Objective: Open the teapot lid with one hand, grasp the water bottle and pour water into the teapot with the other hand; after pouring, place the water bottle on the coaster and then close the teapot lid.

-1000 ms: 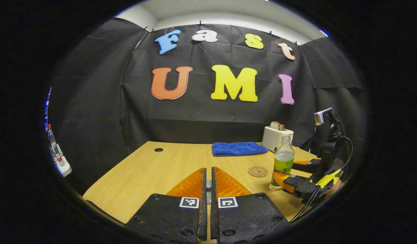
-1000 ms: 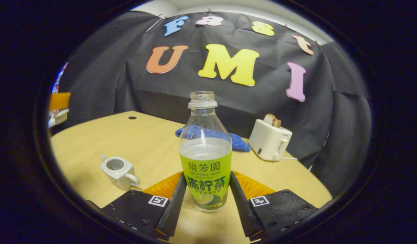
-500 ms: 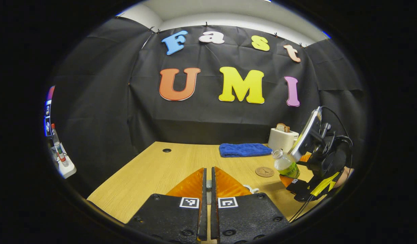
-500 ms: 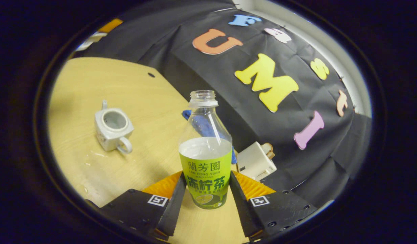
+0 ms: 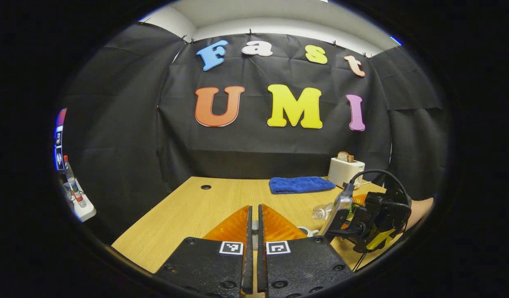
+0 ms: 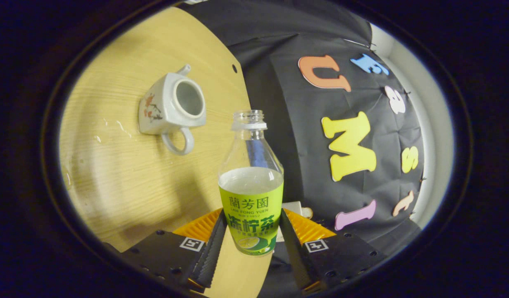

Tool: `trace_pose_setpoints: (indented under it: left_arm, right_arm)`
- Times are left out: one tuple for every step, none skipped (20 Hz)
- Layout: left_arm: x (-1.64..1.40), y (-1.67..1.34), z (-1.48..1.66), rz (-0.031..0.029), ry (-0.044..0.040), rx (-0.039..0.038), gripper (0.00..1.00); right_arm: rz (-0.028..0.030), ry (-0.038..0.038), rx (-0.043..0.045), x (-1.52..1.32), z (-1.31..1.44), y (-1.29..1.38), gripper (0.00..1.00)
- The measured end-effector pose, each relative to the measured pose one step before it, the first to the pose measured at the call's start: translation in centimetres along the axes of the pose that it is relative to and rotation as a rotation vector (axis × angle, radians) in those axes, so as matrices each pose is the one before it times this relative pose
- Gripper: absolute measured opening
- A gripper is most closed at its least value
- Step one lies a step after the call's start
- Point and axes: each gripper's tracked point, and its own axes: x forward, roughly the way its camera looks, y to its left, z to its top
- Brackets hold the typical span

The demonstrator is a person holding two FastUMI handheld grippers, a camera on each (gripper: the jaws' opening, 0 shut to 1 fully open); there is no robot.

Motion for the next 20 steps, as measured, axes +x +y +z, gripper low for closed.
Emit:
trace_pose_setpoints:
  left_arm:
    - [0.144, -0.002, -0.073, -0.00298, 0.0019, -0.00643, 0.06]
    - [-0.022, 0.157, 0.076, 0.00077, 0.00044, -0.0057, 0.06]
    - [-0.114, 0.264, -0.052, 0.00373, -0.00053, -0.00123, 0.06]
    - [-0.034, 0.375, -0.025, 0.00579, 0.00026, 0.00251, 0.06]
    - [-0.005, 0.323, -0.15, 0.00679, 0.00316, 0.00087, 0.06]
    - [0.028, 0.351, -0.175, 0.00835, 0.00448, -0.0038, 0.06]
    - [0.13, 0.181, -0.191, 0.00406, 0.00693, -0.00517, 0.06]
    - [-0.02, 0.134, -0.148, 0.00213, 0.00615, -0.00253, 0.06]
    - [0.029, 0.063, -0.065, 0.00302, 0.00461, -0.00246, 0.06]
    - [0.094, 0.071, -0.066, 0.00063, 0.00385, -0.00329, 0.06]
    - [-0.094, 0.093, -0.001, 0.00087, -0.00156, -0.00147, 0.06]
    - [0.035, -0.012, 0.1, 0.00005, -0.00155, 0.001, 0.06]
    - [0.003, 0.082, -0.062, -0.00026, -0.00001, 0.00187, 0.06]
    - [-0.065, 0.04, -0.052, 0.00018, 0.002, 0.00033, 0.06]
    - [0.119, 0.006, -0.185, 0.00352, 0.00311, -0.00122, 0.06]
    - [0.052, 0.005, -0.128, 0.00138, 0.00449, -0.00098, 0.06]
    - [0.002, -0.198, 0.05, -0.00321, 0.00228, 0.00109, 0.06]
    - [0.039, -0.099, 0.097, -0.00171, -0.00242, 0.00179, 0.06]
    - [-0.012, 0.042, 0.001, -0.00014, -0.00183, 0.00085, 0.06]
    - [-0.084, -0.009, 0.124, -0.00035, -0.00341, 0.00207, 0.06]
  right_arm:
    - [-0.0077, -0.01537, -0.03798, -0.035, 0.608, 0.032, 0.73]
    - [0.00652, -0.00785, -0.04381, -0.055, 0.226, 0.369, 0.73]
    - [-0.00283, -0.00941, -0.04733, 0.124, 0.038, 0.225, 0.73]
    - [-0.02262, -0.01254, -0.04562, -0.1, 0.256, -0.232, 0.73]
    - [-0.02681, -0.00833, -0.04058, 0.04, 0.214, -0.51, 0.73]
    - [-0.01847, -0.00642, -0.03255, 0.019, 0.24, -0.168, 0.72]
    - [-0.01497, -0.00722, -0.02814, 0.224, 0.176, -0.145, 0.72]
    - [-0.01255, -0.00154, -0.02274, 0.115, 0.148, -0.223, 0.72]
    - [-0.01289, 0.002, -0.02325, -0.094, -0.038, -0.141, 0.73]
    - [-0.01375, -0.00223, -0.02661, -0.12, 0.234, -0.204, 0.73]
    - [-0.01619, 0.00012, -0.02797, -0.153, 0.106, -0.346, 0.73]
    - [-0.0172, 0.00057, -0.02661, -0.167, 0.069, -0.453, 0.72]
    - [-0.01482, -0.0022, -0.02099, -0.038, 0.13, -0.334, 0.72]
    - [-0.01141, -0.00336, -0.02207, -0.044, 0.094, -0.157, 0.72]
    - [-0.00543, 0.00051, -0.01728, 0.002, 0.076, -0.101, 0.72]
    - [-0.00502, 0.00149, -0.01635, -0.092, -0.058, -0.235, 0.72]
    - [-0.00581, 0.00147, -0.01406, 0.434, -0.208, -0.28, 0.72]
    - [-0.01208, 0.00097, -0.01456, 0.07, -0.035, -0.526, 0.72]
    - [-0.00939, 0.0025, -0.01287, 0.183, -0.117, -0.362, 0.72]
    - [-0.00231, 0.00785, -0.00645, 0.18, -0.211, -0.134, 0.74]
